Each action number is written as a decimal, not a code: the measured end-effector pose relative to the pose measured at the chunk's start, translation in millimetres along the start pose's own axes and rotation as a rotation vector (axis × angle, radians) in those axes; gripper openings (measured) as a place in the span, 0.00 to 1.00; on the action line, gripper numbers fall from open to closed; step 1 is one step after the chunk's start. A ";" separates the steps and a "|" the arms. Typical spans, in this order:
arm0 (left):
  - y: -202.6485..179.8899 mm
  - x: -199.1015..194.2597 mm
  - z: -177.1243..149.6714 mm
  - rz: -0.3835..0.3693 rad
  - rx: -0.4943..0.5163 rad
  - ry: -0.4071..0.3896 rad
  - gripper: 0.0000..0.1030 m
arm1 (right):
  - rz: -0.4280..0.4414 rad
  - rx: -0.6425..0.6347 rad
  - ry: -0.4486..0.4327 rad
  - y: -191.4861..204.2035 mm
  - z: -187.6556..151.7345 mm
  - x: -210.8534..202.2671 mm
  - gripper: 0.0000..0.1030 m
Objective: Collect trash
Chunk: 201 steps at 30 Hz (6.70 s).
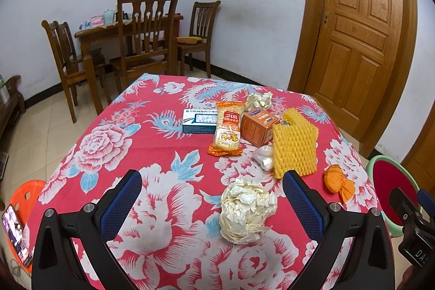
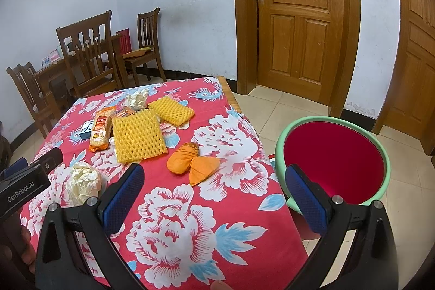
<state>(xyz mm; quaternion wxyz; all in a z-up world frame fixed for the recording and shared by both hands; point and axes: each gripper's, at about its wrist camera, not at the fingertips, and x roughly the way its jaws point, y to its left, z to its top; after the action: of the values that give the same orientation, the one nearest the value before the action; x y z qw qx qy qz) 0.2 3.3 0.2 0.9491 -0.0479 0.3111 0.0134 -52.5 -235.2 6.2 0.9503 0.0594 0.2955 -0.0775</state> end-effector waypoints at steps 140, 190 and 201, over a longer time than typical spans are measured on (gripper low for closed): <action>0.2 54.6 1.0 -0.199 0.000 0.199 0.41 | 0.065 -0.106 0.321 21.2 14.4 132.7 0.37; -94.9 29.5 50.5 -0.360 0.142 0.114 0.41 | 0.008 0.092 0.086 -93.0 66.7 37.8 0.37; -160.1 30.8 46.8 -0.448 0.232 0.131 0.41 | -0.083 0.194 0.123 -156.6 48.5 40.2 0.37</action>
<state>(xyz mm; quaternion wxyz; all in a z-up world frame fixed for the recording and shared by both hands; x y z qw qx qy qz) 61.5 -151.4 32.7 0.9054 -0.0071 0.3528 -0.2359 -21.5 -401.0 12.4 0.9161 0.1436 0.3466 -0.1411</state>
